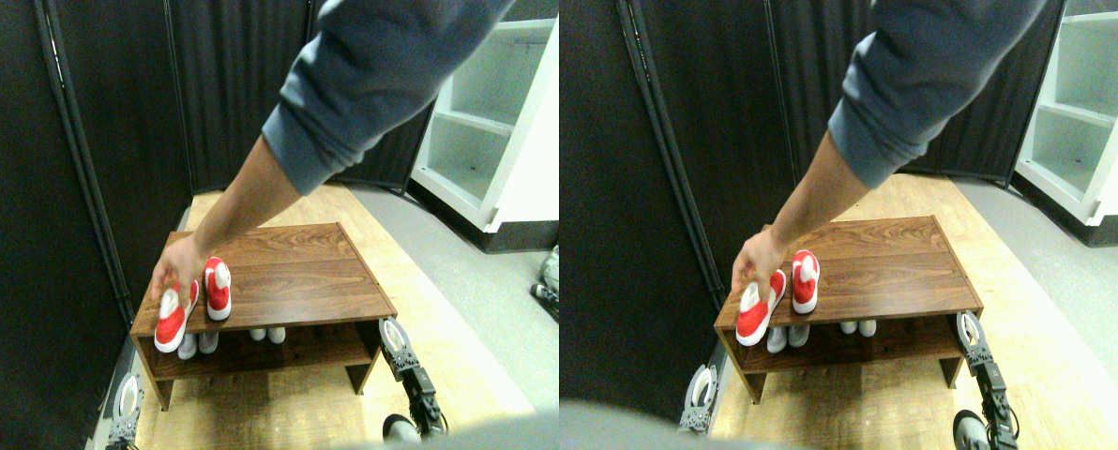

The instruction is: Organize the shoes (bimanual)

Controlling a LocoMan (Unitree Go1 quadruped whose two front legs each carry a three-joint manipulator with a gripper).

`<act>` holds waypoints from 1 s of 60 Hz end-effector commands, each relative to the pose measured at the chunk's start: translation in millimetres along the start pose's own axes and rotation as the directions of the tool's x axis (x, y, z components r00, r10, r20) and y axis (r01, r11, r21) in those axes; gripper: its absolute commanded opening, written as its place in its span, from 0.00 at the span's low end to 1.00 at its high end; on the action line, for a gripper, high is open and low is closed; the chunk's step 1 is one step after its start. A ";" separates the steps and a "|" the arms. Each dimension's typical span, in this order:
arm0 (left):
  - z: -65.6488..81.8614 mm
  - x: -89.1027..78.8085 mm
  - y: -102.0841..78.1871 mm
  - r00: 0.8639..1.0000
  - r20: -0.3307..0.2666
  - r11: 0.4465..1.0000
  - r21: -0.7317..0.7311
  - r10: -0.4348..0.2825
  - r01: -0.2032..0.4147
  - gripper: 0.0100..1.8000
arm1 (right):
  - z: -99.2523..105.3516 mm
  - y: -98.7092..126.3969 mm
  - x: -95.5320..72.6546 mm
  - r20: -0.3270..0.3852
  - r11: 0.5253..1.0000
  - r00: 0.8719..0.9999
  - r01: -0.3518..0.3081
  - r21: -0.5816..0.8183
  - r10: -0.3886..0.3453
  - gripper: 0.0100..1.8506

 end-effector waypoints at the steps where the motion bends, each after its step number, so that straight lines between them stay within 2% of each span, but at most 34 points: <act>1: 0.6 0.4 -12.1 0.998 0.041 0.999 -0.014 -0.037 0.038 0.00 | 1.0 7.8 1.9 0.012 0.999 0.999 -0.044 -0.014 0.044 0.00; 5: -1.4 -0.5 -12.1 0.999 0.039 0.999 -0.039 -0.022 0.024 0.00 | 0.5 7.8 2.0 0.010 0.999 0.999 -0.042 -0.013 0.042 0.00; 6: -2.4 -1.0 -11.9 1.000 0.029 0.998 -0.064 -0.011 0.013 0.04 | 0.3 7.9 1.9 0.010 0.999 0.999 -0.038 -0.016 0.038 0.00; 9: -7.1 -1.6 -11.3 1.000 0.006 0.998 -0.070 0.007 -0.007 0.47 | -0.1 8.1 1.9 -0.003 0.999 0.999 -0.041 -0.019 0.041 0.00; 10: -7.1 -1.6 -11.3 1.000 0.006 0.998 -0.070 0.007 -0.007 0.47 | -0.1 8.1 1.9 -0.003 0.999 0.999 -0.041 -0.019 0.041 0.00; 11: -8.1 -1.1 -11.4 1.000 0.008 0.997 -0.075 0.006 -0.006 0.52 | -0.1 8.0 2.0 -0.006 0.999 0.999 -0.042 -0.017 0.042 0.00; 15: -15.0 6.3 -10.2 0.999 -0.042 0.999 -0.034 0.011 -0.012 0.78 | -0.7 8.1 1.9 -0.006 0.999 0.999 -0.040 -0.002 0.040 0.00; 19: -21.1 16.1 -9.7 0.998 -0.053 1.000 -0.020 0.016 -0.017 0.84 | -0.7 8.4 1.7 -0.014 0.999 0.999 -0.038 -0.001 0.038 0.00; 30: -34.9 39.9 -6.1 0.998 -0.044 0.998 -0.056 0.040 -0.042 0.91 | 0.7 7.8 2.3 -0.024 0.998 0.998 -0.054 -0.016 0.053 0.00; 35: -41.5 54.5 -1.2 0.995 -0.085 0.994 -0.092 0.044 -0.052 0.93 | 1.5 8.8 1.4 -0.005 0.999 0.999 -0.037 -0.007 0.037 0.00; 43: -51.5 77.7 4.4 0.993 -0.101 0.992 -0.105 0.065 -0.075 0.88 | 4.6 9.4 1.0 0.001 0.999 0.999 -0.033 -0.008 0.033 0.00; 49: -55.4 88.8 6.9 0.991 -0.118 0.988 -0.129 0.069 -0.084 0.86 | 6.8 8.9 1.3 0.002 0.999 0.999 -0.042 0.001 0.042 0.00; 60: -62.0 112.3 12.6 0.987 -0.132 0.986 -0.127 0.089 -0.106 0.88 | 12.5 8.0 0.4 0.016 0.999 0.999 -0.044 -0.001 0.044 0.00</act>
